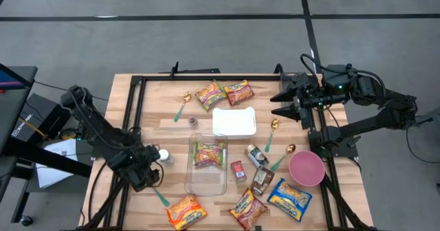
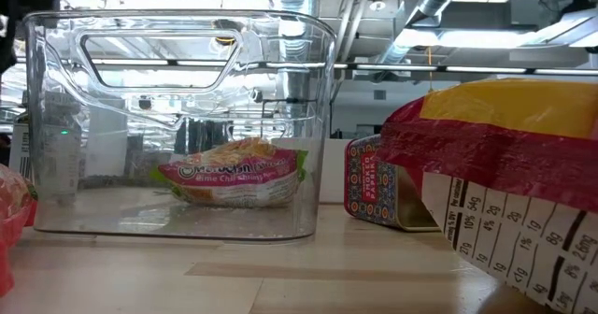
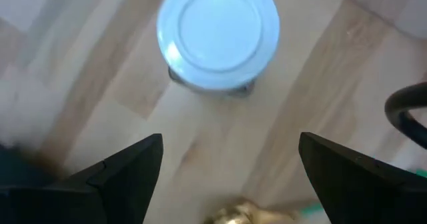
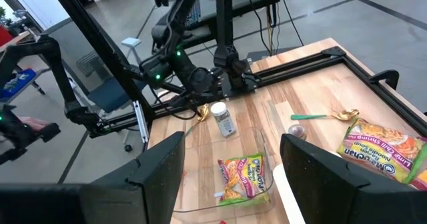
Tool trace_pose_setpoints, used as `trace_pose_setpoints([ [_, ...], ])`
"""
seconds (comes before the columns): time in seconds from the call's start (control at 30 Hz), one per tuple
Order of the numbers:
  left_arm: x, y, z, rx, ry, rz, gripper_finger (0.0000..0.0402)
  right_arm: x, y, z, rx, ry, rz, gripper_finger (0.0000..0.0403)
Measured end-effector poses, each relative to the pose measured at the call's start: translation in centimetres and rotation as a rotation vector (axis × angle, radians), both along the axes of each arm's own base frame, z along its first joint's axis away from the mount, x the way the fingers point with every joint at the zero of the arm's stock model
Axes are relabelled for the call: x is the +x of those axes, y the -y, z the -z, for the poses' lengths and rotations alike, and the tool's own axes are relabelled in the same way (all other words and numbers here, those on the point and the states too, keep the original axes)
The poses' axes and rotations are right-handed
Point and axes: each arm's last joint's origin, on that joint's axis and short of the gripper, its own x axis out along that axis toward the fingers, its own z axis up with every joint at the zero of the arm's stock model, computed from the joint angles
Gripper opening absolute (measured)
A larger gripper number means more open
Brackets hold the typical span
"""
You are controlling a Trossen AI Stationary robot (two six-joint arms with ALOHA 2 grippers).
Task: Pick & Place Food Item
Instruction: Put the white spice bottle into the black bin
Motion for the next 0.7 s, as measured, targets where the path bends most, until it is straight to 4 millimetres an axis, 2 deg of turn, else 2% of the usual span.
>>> trace_pose_setpoints([
  [0.2, -0.7, 0.3, 2.2, 0.03, 0.135, 0.024, 0.0345, 0.0, 0.0, 0.0, 0.032, -0.002, 0.011, 0.024],
  [0.37, -1.1, -0.2, 4.1, 0.024, 0.175, 0.001, 0.0345, 0.0, 0.0, 0.0, 0.033, 0.001, 0.011, 0.024],
  [0.57, -1.3, -1.0, 4.9, 0.098, 0.254, -0.031, 0.0345, 0.0, 0.0, 0.0, 0.044, 0.001, 0.015, 0.024],
  [0.7, -1.4, -1.2, 5.8, 0.081, 0.284, -0.037, 0.0345, 0.0, 0.0, 0.0, 0.044, 0.001, 0.015, 0.024],
])
